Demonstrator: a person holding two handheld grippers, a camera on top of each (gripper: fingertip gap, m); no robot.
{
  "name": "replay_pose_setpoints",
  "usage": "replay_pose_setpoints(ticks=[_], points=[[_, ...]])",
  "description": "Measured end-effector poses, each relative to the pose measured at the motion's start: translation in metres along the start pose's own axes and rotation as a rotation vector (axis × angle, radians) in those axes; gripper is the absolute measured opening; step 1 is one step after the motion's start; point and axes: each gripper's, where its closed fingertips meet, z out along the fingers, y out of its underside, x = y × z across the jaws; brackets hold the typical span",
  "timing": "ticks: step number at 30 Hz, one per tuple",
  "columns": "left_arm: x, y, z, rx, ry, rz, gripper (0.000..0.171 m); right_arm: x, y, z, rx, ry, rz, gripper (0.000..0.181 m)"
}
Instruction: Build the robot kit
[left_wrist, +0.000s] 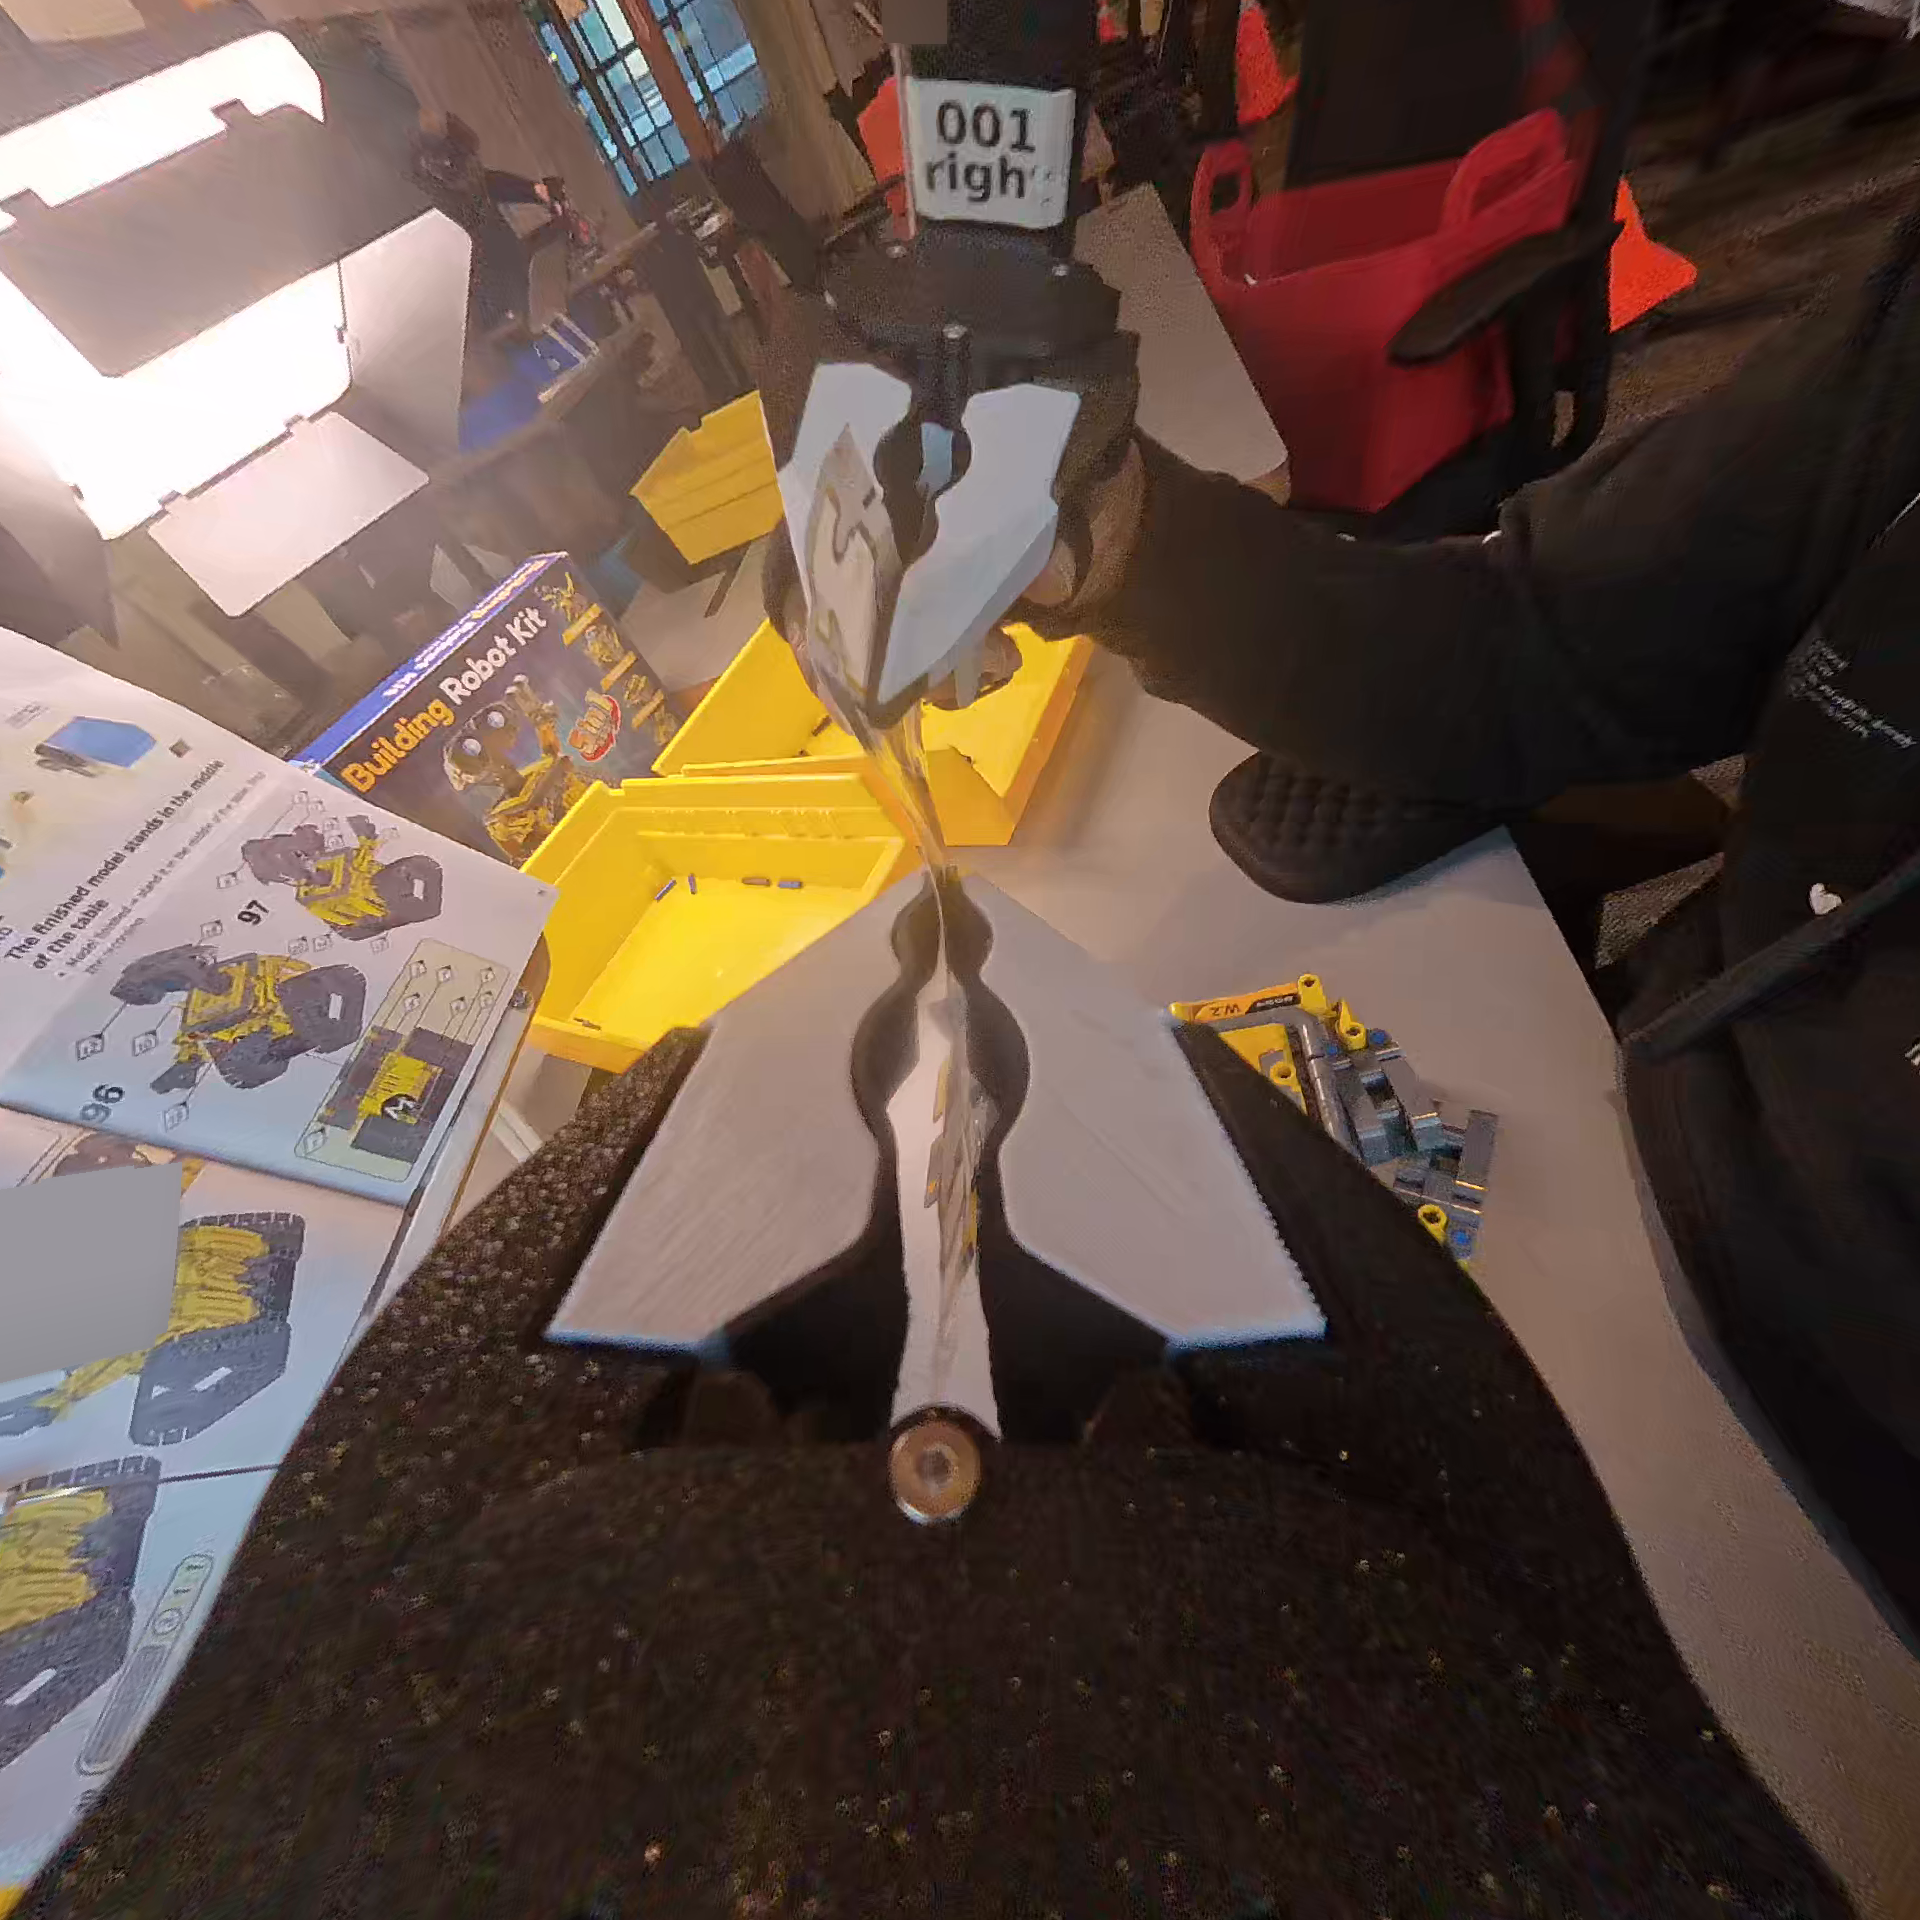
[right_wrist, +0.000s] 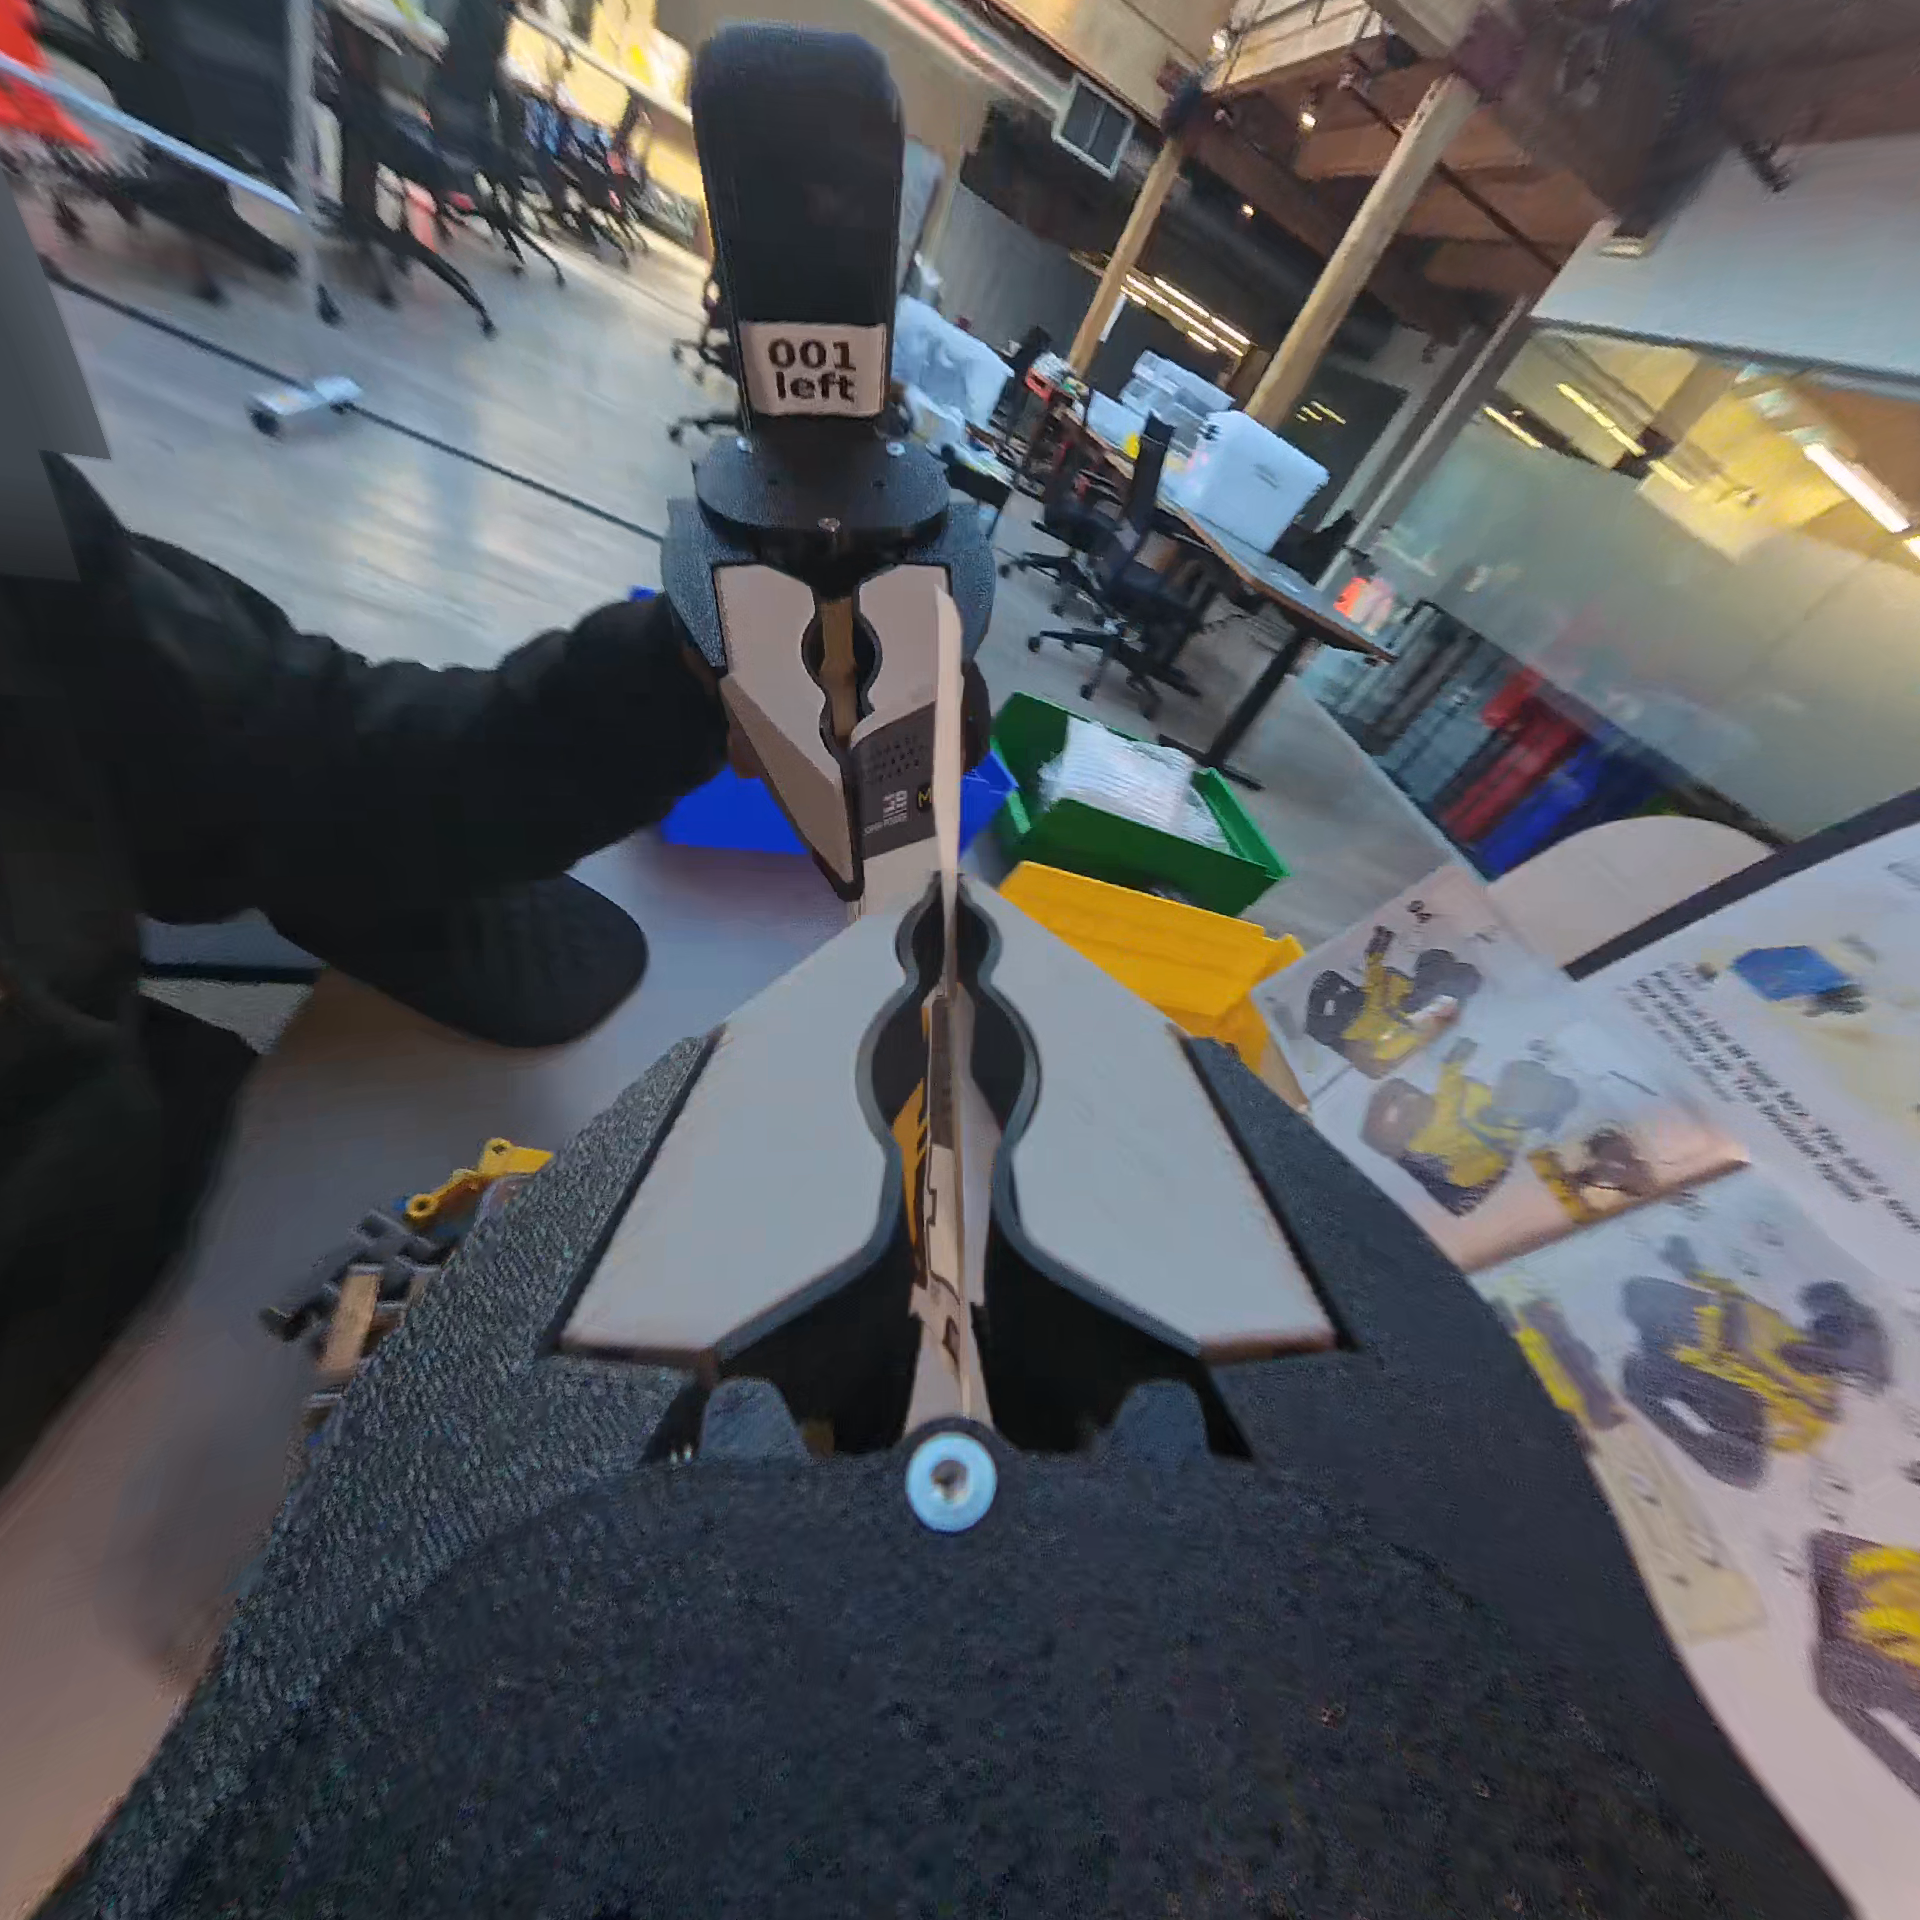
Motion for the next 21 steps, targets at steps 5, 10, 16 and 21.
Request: replay_pose_setpoints(ticks=[5, 10, 16, 21], points=[[0.013, -0.018, -0.017, 0.113, 0.074, -0.062, 0.008, 0.005, -0.020, -0.019, 0.217, -0.165, 0.342, 0.000], [0.013, -0.029, -0.021, 0.177, 0.091, -0.116, 0.005, -0.003, -0.003, -0.004, 0.197, -0.256, 0.431, 0.000], [0.010, -0.020, -0.018, 0.144, 0.089, -0.133, 0.000, 0.023, 0.018, 0.014, 0.147, -0.072, 0.430, 0.025], [-0.023, -0.009, -0.024, 0.129, -0.052, -0.222, 0.000, 0.038, -0.037, -0.025, 0.187, 0.379, -0.201, 0.052]])
